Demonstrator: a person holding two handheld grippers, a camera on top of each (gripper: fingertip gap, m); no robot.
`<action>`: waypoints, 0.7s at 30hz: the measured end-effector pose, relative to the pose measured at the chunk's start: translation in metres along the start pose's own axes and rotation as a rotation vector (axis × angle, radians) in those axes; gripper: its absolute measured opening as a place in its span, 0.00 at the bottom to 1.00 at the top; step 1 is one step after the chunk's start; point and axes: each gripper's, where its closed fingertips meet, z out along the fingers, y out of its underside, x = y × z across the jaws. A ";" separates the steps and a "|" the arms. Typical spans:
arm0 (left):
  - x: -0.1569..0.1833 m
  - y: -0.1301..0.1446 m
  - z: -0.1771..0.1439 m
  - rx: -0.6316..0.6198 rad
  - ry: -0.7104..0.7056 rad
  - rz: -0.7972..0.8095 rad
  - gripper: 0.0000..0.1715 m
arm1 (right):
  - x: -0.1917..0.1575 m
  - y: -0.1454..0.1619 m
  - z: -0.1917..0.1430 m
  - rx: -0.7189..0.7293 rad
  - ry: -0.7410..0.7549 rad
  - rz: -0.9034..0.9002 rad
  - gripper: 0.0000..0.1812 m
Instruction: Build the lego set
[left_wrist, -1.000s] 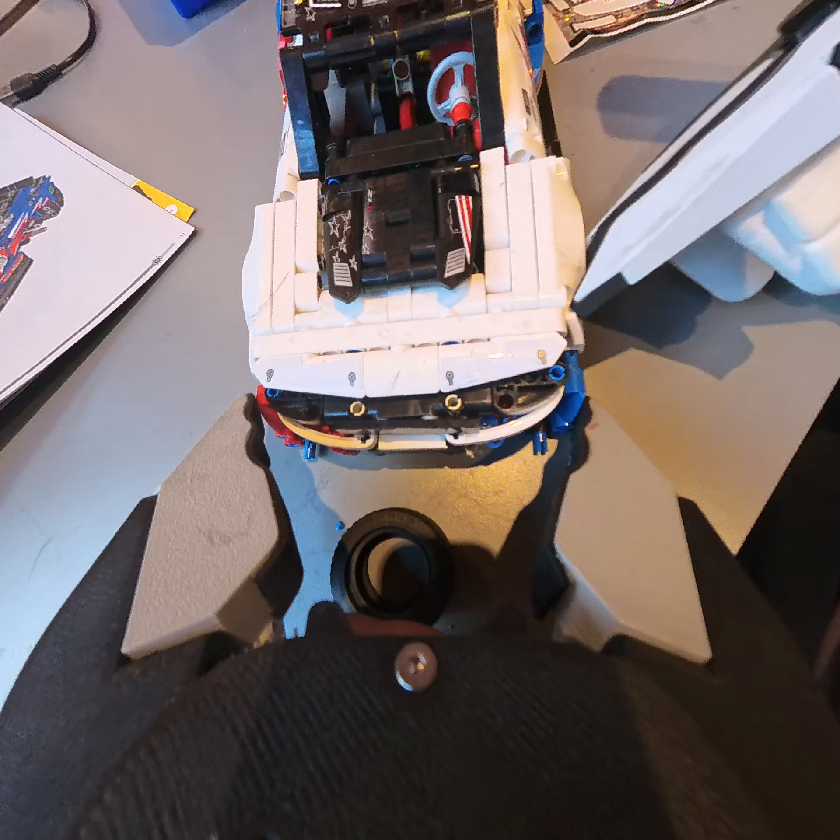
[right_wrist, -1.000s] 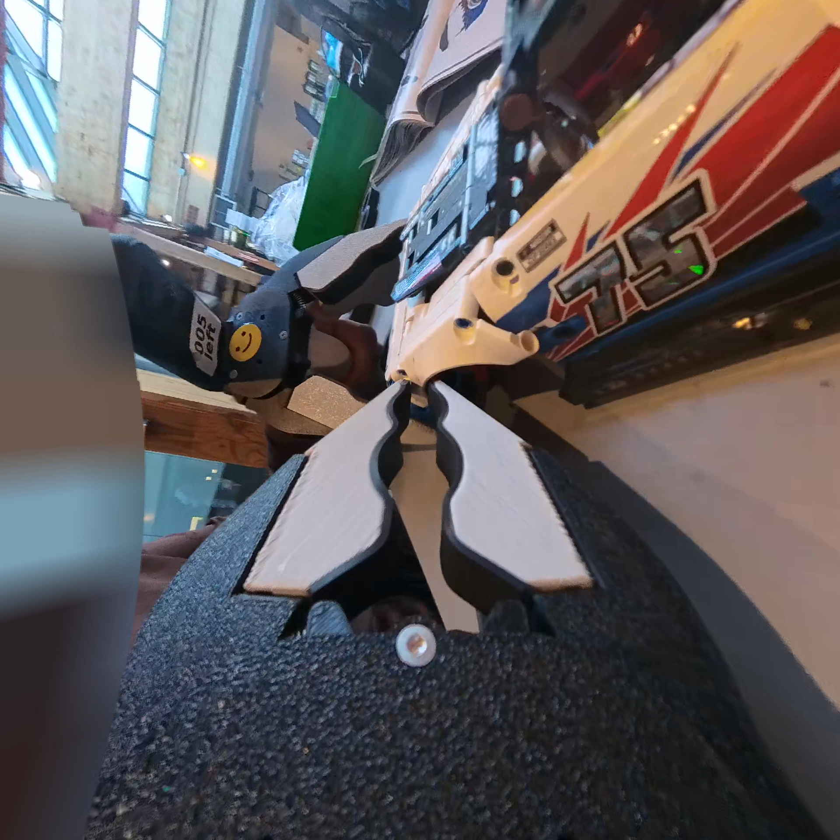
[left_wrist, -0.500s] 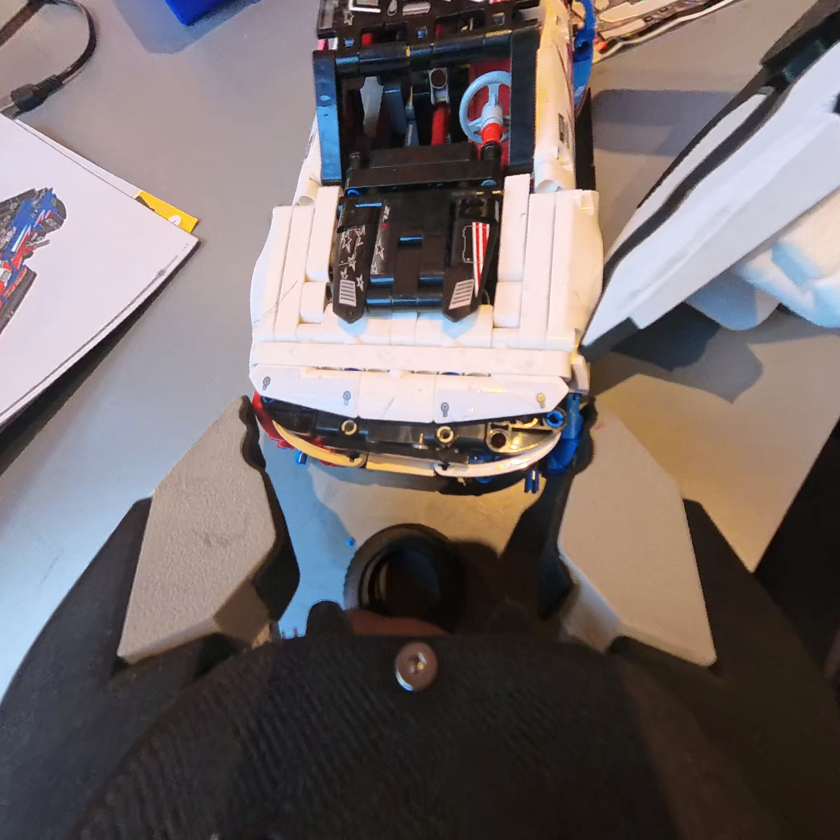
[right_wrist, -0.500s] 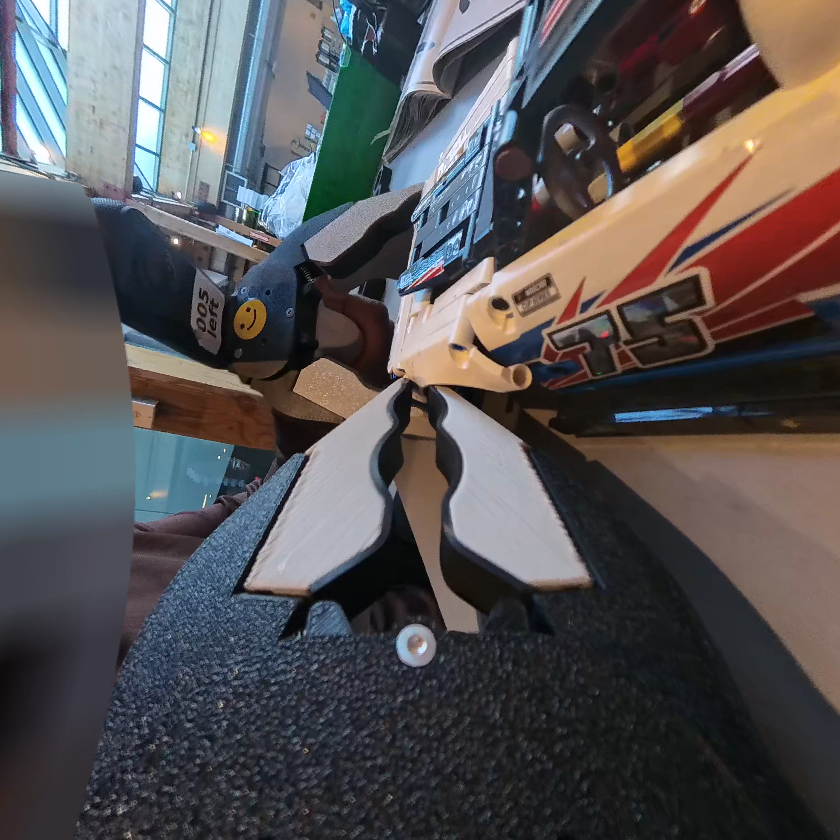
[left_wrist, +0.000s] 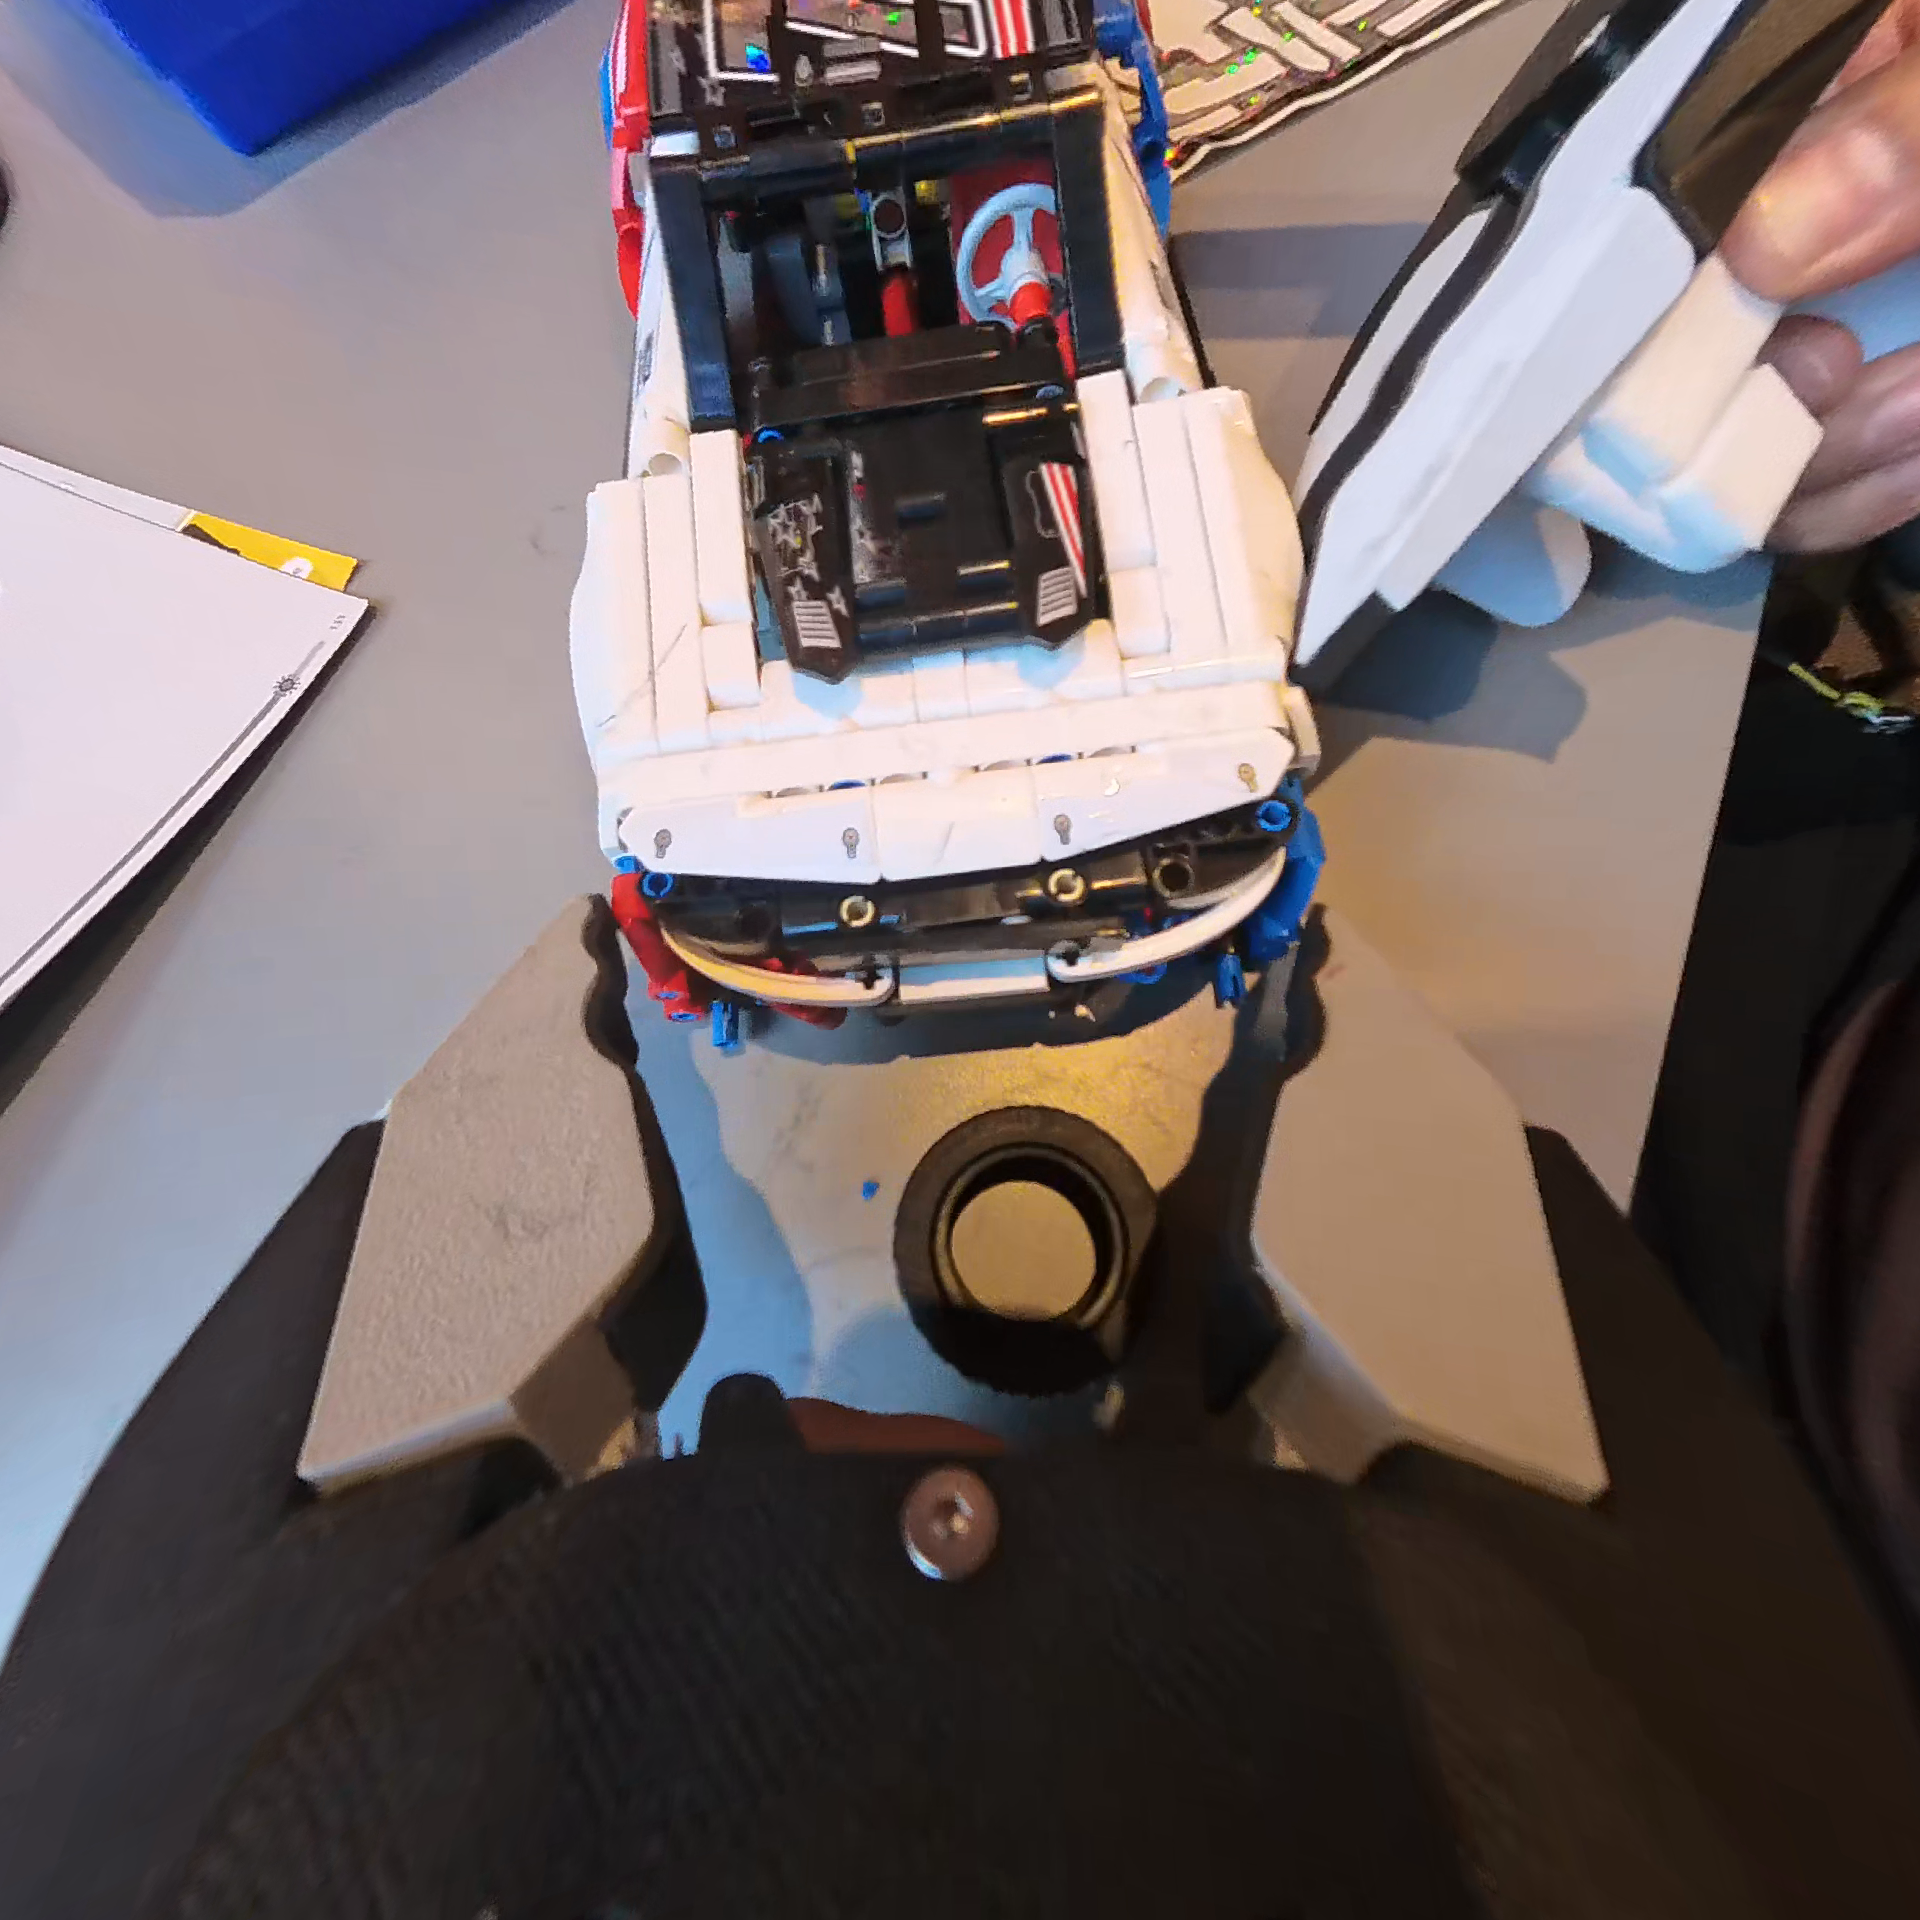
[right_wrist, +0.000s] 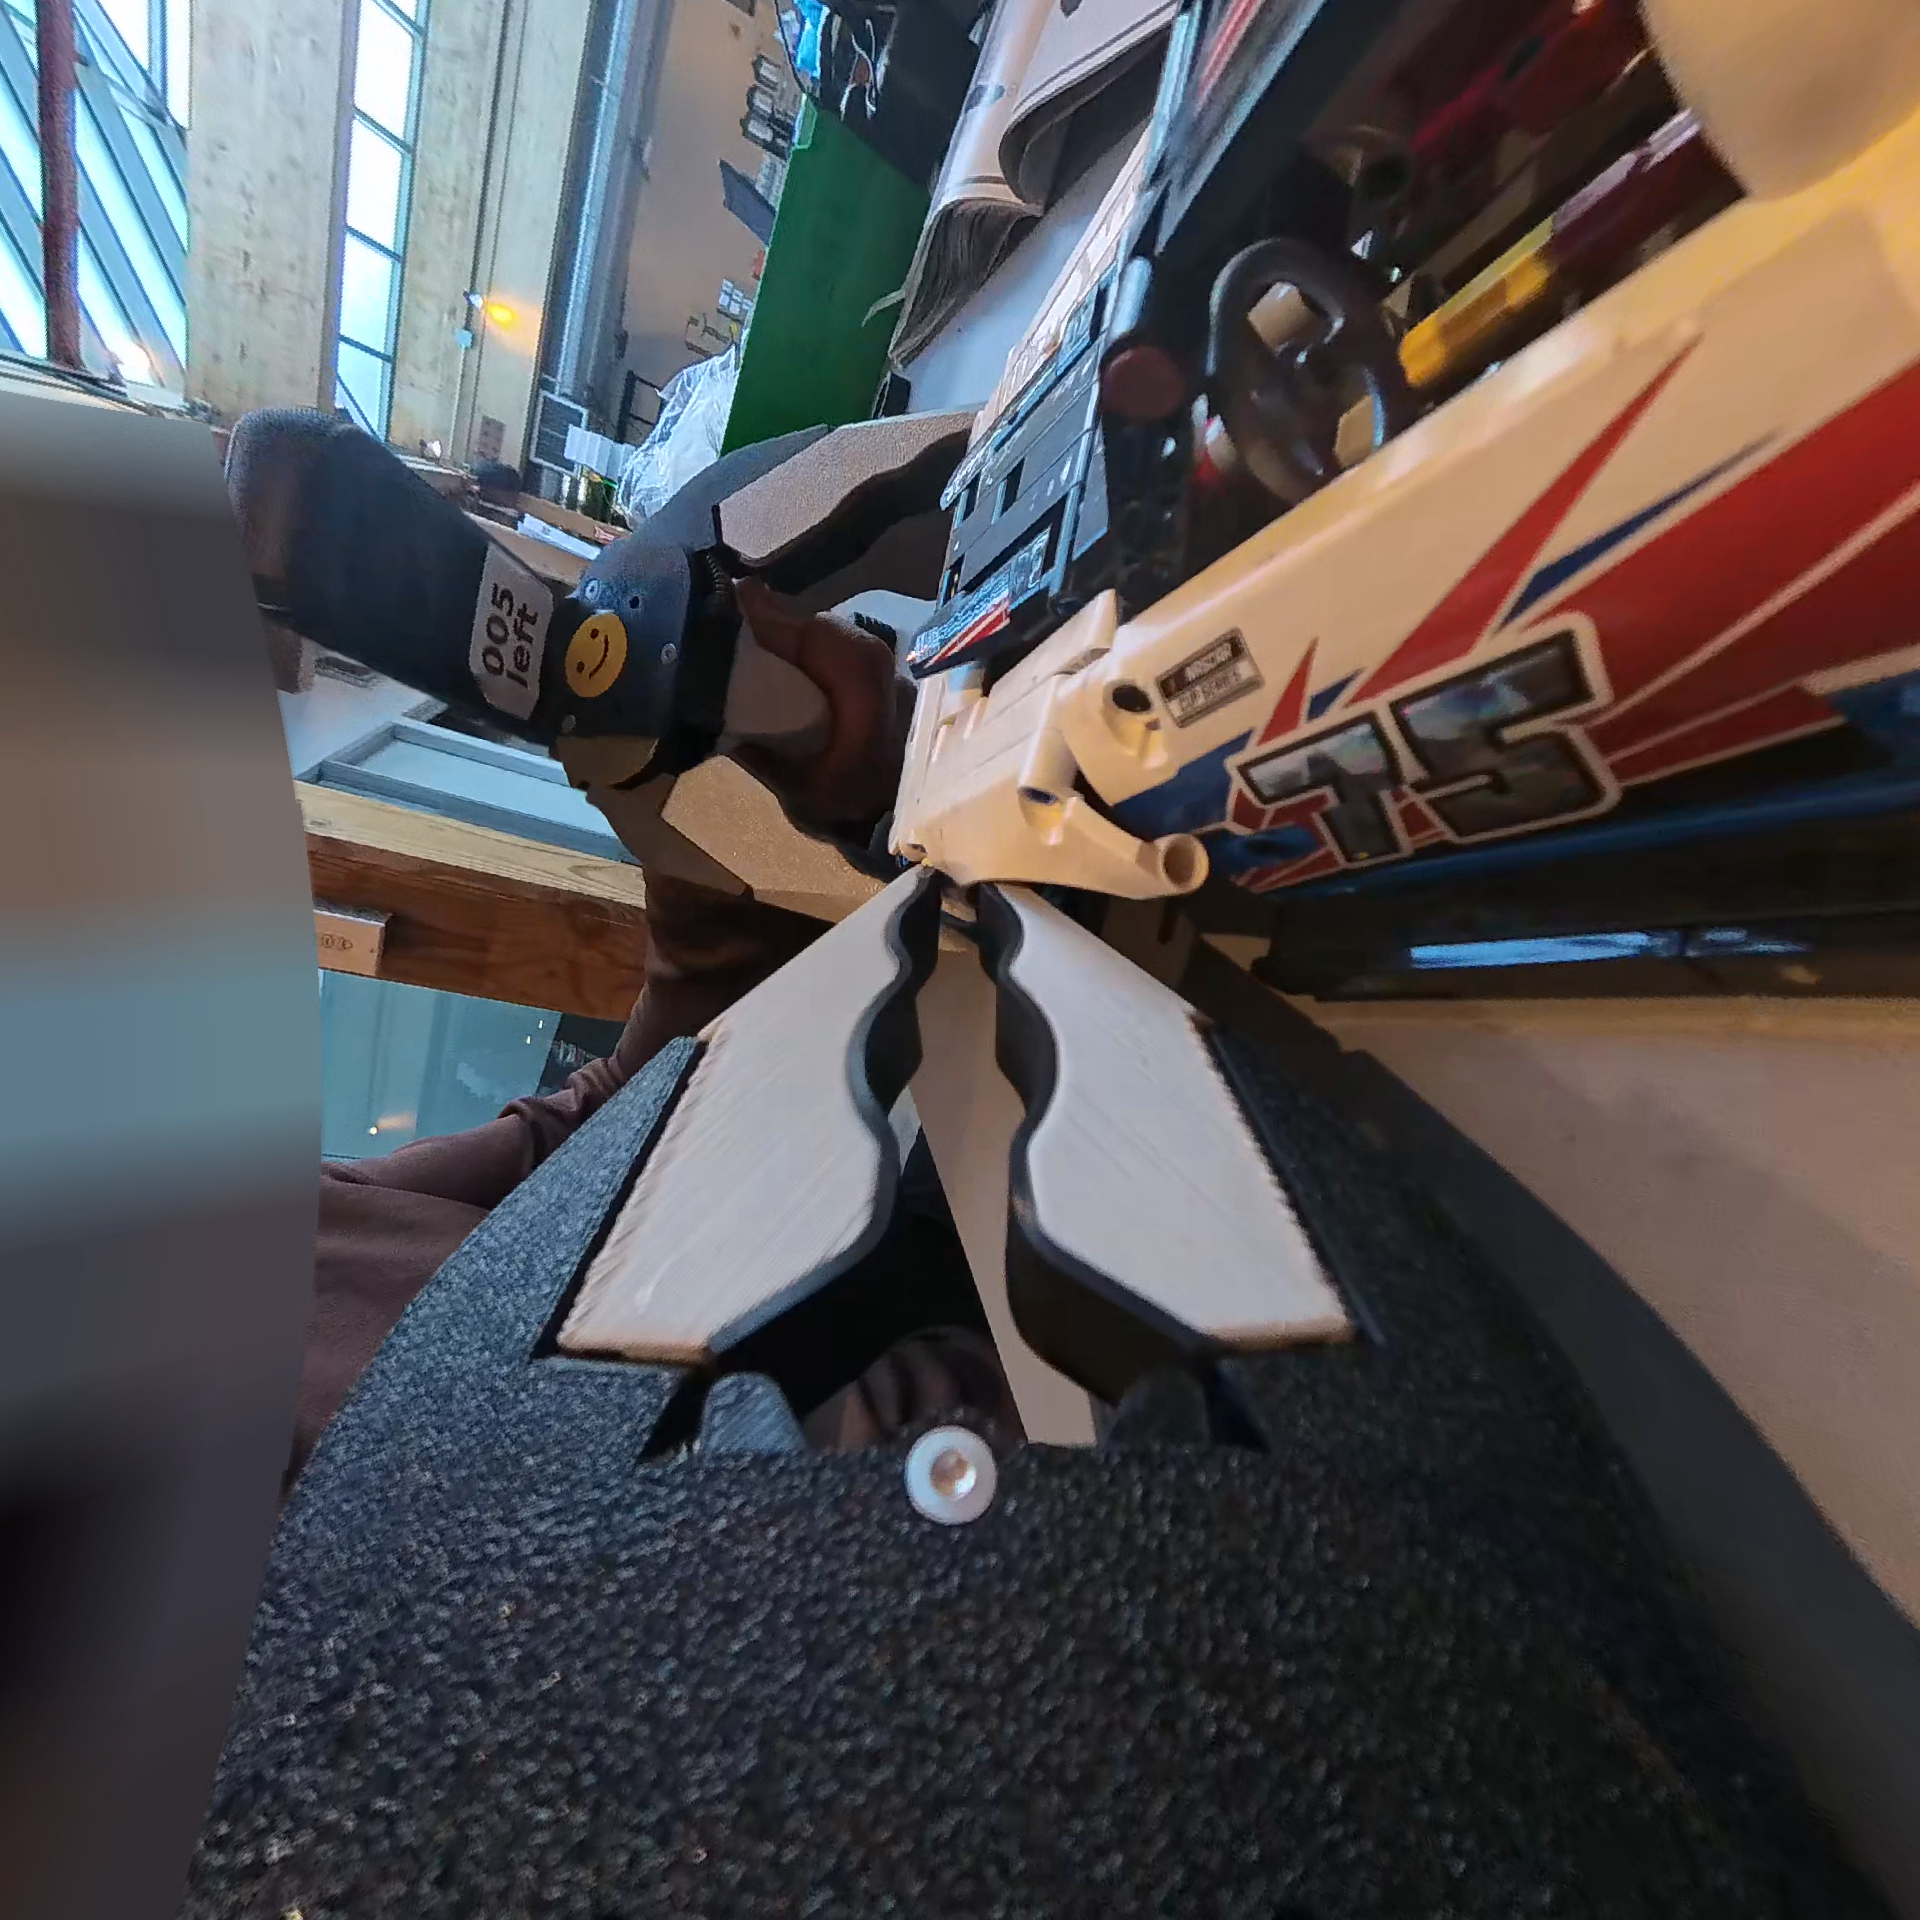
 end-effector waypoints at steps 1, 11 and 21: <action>0.000 -0.001 0.000 0.006 0.000 -0.009 0.72 | 0.000 0.000 0.000 0.000 0.000 0.000 0.03; -0.003 -0.001 0.002 0.003 -0.010 -0.026 0.73 | 0.000 0.000 0.004 -0.012 0.009 -0.013 0.03; -0.004 -0.001 0.003 0.001 -0.022 -0.025 0.73 | 0.000 -0.002 0.006 0.038 0.022 0.039 0.02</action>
